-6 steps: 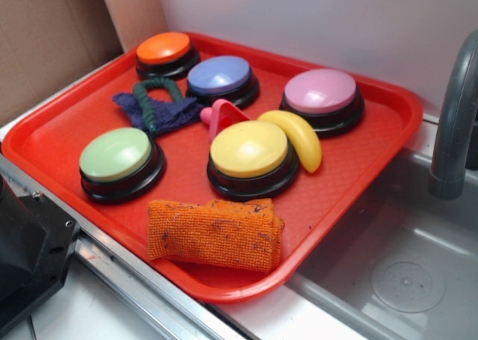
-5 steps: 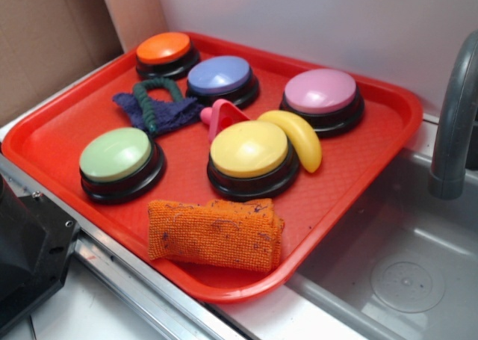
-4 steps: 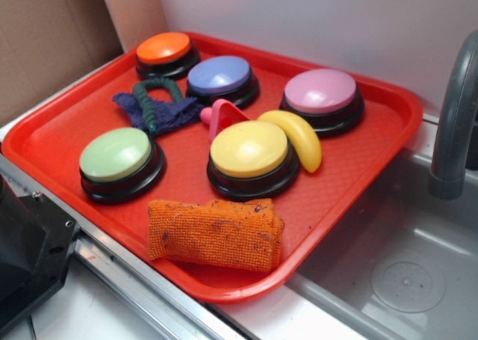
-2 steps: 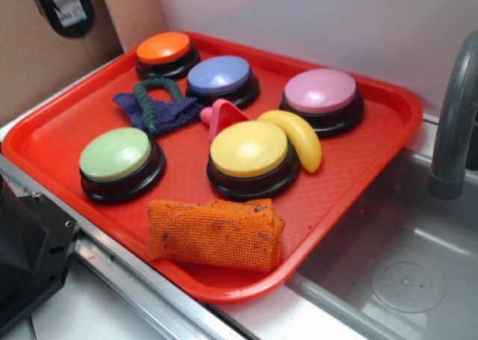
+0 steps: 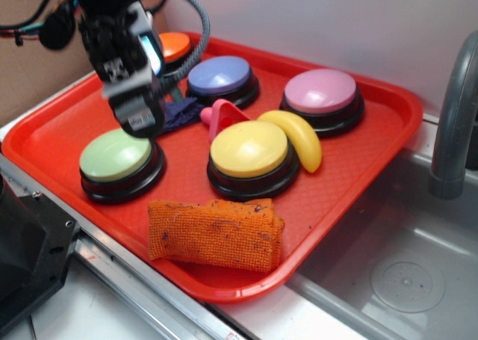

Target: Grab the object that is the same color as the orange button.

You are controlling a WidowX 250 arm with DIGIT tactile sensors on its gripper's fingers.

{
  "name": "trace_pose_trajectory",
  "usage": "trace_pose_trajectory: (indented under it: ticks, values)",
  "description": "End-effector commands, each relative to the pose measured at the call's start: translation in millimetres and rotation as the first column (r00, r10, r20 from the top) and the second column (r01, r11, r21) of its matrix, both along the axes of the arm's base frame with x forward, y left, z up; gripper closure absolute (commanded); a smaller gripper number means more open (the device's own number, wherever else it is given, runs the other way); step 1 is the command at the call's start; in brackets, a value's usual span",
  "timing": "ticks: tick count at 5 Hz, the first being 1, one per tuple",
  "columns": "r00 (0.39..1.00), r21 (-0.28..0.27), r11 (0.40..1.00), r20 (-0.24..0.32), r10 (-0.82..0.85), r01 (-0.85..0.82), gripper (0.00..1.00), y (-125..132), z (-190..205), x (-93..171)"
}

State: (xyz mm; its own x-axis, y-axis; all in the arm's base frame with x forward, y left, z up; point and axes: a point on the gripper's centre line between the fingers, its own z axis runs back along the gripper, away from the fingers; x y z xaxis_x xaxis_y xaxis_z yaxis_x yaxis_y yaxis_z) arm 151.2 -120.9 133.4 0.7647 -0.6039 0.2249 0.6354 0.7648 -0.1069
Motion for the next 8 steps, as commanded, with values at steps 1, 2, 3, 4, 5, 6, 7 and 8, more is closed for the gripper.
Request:
trace_pose_trajectory:
  ticks: [1,2,3,4,5,6,7,8]
  values:
    - [0.997,-0.03,0.997,-0.017,-0.078,0.077,0.0,-33,-47,-6]
    - [0.996,0.002,0.997,-0.045,-0.076,0.076,0.0,-37,-64,-15]
    - [0.997,-0.003,0.999,-0.059,-0.05,0.05,0.0,-38,-79,-22]
    - [0.998,0.021,1.0,-0.067,0.022,-0.02,0.0,-29,-85,-24]
    - [0.991,0.024,0.994,-0.079,0.108,-0.106,0.43,-20,-91,-23]
    - [0.985,0.049,0.992,-0.116,0.124,-0.119,1.0,-15,-90,-19]
    - [0.98,0.086,0.985,-0.124,0.157,-0.147,1.0,-12,-91,-14]
    - [0.969,0.115,0.97,-0.105,0.225,-0.212,1.0,-9,-68,-6]
